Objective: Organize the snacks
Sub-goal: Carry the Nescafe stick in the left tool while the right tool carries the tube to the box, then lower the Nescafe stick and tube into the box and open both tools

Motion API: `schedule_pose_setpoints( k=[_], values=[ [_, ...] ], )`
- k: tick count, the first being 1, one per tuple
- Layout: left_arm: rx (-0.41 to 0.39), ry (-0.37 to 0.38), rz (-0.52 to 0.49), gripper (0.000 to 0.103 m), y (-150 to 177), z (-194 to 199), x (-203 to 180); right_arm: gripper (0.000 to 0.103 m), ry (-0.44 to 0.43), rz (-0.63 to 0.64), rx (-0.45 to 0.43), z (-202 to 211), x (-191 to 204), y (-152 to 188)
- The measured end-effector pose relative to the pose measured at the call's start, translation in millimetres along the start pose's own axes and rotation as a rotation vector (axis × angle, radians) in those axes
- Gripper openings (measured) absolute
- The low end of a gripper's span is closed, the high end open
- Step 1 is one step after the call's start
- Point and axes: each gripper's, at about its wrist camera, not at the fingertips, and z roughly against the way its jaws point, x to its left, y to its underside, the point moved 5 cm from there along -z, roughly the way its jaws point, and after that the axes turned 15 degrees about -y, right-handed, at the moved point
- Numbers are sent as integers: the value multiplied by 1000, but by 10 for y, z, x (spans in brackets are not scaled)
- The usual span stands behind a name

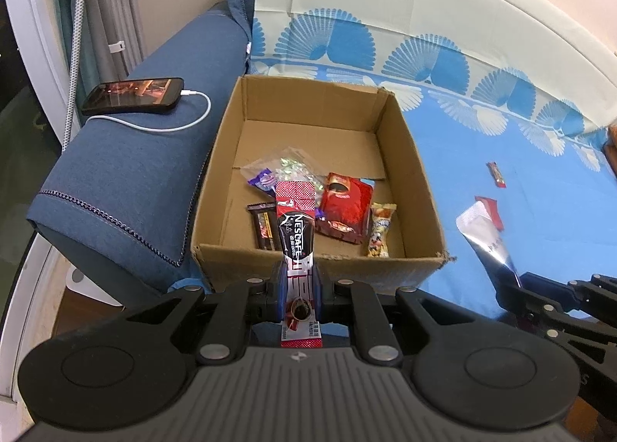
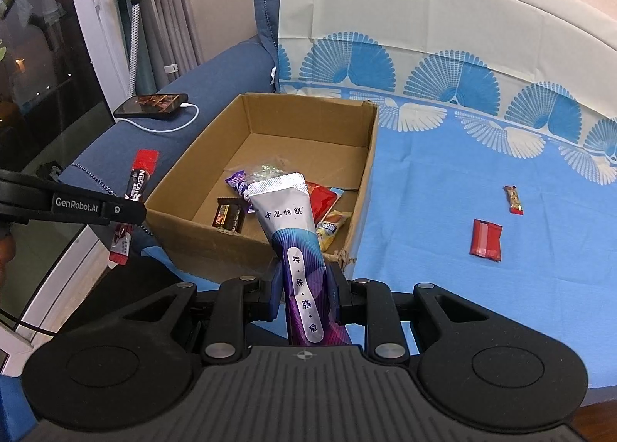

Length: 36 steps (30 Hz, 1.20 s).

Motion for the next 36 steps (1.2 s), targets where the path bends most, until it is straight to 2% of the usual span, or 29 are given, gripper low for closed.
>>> schedule_pose_setpoints(
  k=[20,36],
  values=[
    [32,-4,47,15,-400,-519,127,26,-28,6,26,-527,-40,-428],
    [80,-4,27,15,-835,-1253,-7,26,-37,-40,69,-1305,-272,-765]
  ],
)
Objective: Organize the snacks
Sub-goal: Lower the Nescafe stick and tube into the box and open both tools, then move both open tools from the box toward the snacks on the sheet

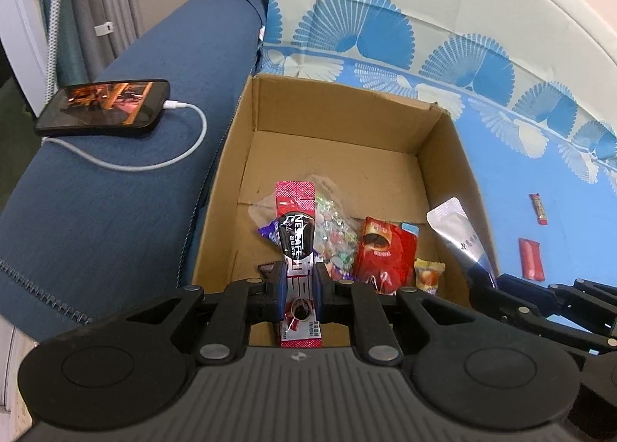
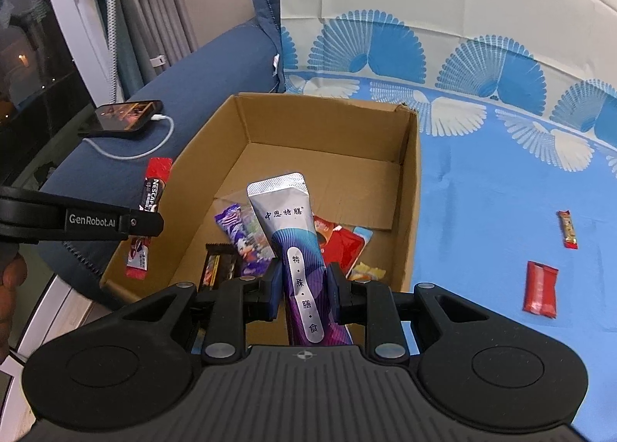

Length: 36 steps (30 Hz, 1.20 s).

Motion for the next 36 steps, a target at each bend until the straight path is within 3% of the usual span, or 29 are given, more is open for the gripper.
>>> schedule_pose_setpoints(
  k=[9,10,11,12,13,14,17,20,28,32,36],
  values=[
    [-9,-24,-18,16,-293,-348,-120,27,5,-26,16,-382,-191,-174],
    [-21,-39,-23,24,-330,-387,-137,29,6,-31,12,-418,-213,-203],
    [-25,-57,-31,48,-359,-425,-151,30,3,-39,4,-442,-239,-227],
    [-18,-75,-35,66,-392,-467,-162,31,4,-55,-13,-463,-272,-259],
    [-12,-83,-30,96,-414,-489,-152,39,0,-64,-26,-472,-297,-293],
    [-19,-87,-22,103,-433,-491,-134,49,-4,-70,-36,-484,-315,-331],
    [-68,-123,-12,103,-422,-436,-76,65,8,-63,-56,-468,-346,-400],
    [-17,-142,-46,103,-285,-480,-61,77,24,-64,-46,-416,-349,-350],
    [56,-158,-24,103,279,-198,128,89,15,-45,50,-159,-19,146],
    [80,-132,9,103,530,38,204,93,19,-1,49,48,204,321],
    [47,-130,18,103,715,311,252,94,27,32,26,289,361,452]
  ],
)
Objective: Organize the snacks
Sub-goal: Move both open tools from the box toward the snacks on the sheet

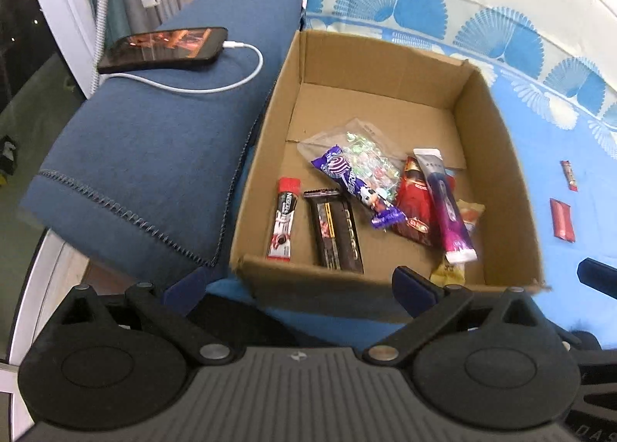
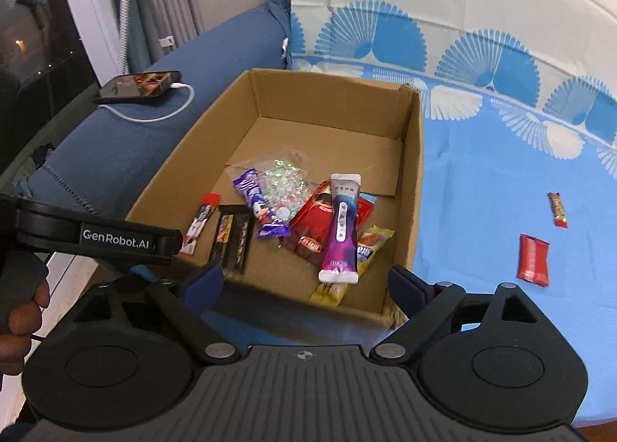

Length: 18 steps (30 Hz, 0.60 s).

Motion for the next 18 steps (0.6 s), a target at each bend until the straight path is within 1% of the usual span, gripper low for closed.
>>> schedule_pose_setpoints(
  k=[4,12,18],
  values=[
    [-36,-2,9,103,138,225,50,94,11,25,-29,221,116,114],
    [-131,-11,16,103,238,611,138,96,34,55,-123,628,212,207],
    [-173,-3,-5,103,299,804,75,96,39,66,-168,832,263,282]
  ],
)
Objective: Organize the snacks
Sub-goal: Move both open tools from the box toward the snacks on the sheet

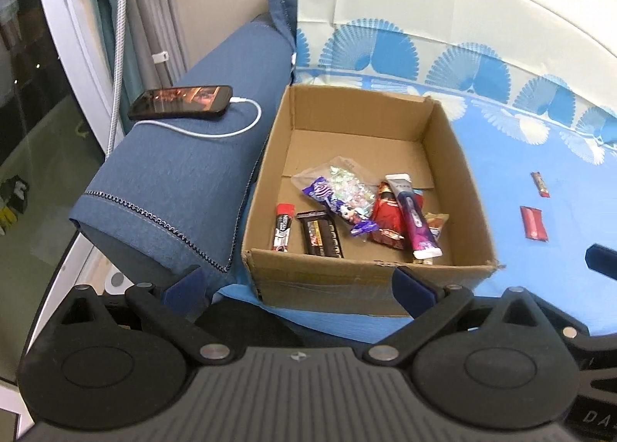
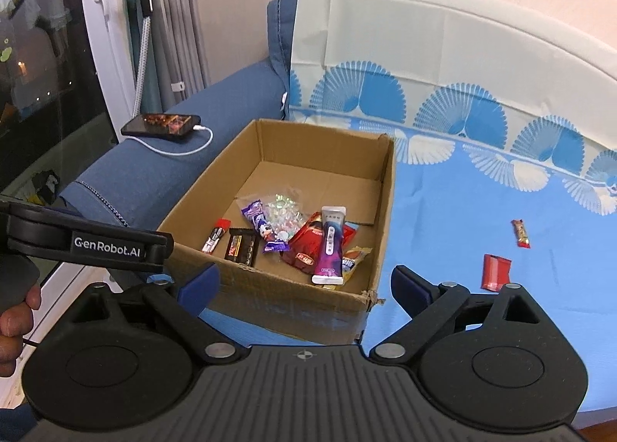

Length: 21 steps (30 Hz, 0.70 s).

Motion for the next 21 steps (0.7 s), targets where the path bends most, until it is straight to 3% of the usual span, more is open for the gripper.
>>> schedule_pose_setpoints(
  k=[9,21],
  values=[
    [-47,2,-23,103,3,195,-92,97,12,-13,-54,214,-37,35],
    [-48,-2,-96,103,-97,260,-447,97,14,-86,-94,316,-303,115]
  ],
)
